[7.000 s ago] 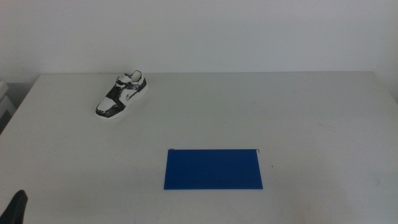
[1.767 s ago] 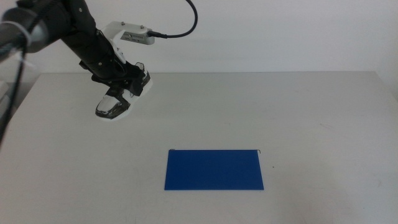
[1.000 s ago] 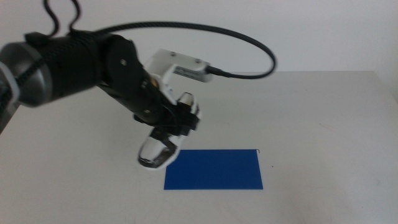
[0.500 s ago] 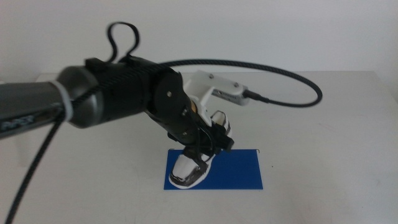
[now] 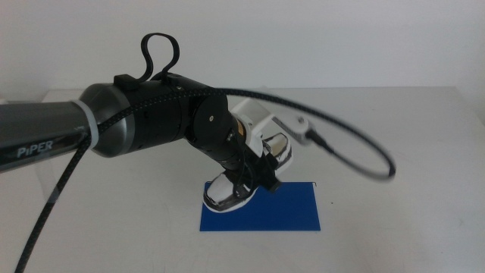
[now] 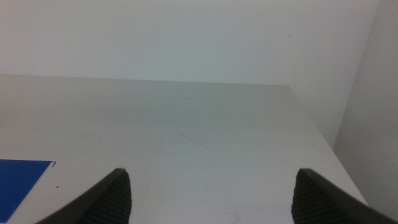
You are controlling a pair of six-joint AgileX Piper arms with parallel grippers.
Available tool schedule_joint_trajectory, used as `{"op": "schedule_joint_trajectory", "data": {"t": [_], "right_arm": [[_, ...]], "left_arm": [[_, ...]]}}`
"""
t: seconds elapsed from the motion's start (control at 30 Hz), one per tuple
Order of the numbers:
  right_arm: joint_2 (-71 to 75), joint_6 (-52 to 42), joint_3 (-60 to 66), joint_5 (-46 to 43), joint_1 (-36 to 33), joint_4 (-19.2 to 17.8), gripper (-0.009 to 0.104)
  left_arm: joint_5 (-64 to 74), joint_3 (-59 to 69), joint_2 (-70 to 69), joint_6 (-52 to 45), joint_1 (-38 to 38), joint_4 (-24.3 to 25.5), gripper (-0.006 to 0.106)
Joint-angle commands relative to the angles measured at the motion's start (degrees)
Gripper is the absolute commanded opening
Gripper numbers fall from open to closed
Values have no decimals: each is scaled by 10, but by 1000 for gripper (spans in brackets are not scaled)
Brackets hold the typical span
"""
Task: Use one arm to grab the shoe from the table and place it on the mat.
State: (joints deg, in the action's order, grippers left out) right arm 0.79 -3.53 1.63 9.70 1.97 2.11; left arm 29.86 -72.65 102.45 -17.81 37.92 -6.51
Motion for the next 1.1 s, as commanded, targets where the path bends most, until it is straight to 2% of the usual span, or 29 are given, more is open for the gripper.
{"op": "schedule_joint_trajectory", "data": {"t": [0.0, 0.17, 0.37, 0.57, 0.87, 1.0, 1.07], "right_arm": [[12, -7, -5, -45, 3, -5, 66], [12, -7, -5, -45, 3, -5, 66], [12, -7, -5, -45, 3, -5, 66], [12, -7, -5, -45, 3, -5, 66], [12, -7, -5, -45, 3, -5, 66], [12, -7, -5, -45, 3, -5, 66], [12, -7, -5, -45, 3, -5, 66]], "left_arm": [[-31, -18, -28, -91, 3, -15, 19], [-6, -18, -28, -261, 3, -77, -2], [40, -18, -28, -422, 3, -141, -1], [97, -18, -28, -522, 2, -148, -1], [87, -18, -28, -551, 2, -173, -1], [85, -18, -28, -515, 2, -212, -1], [78, -18, -28, -496, 2, -214, -1]]}}
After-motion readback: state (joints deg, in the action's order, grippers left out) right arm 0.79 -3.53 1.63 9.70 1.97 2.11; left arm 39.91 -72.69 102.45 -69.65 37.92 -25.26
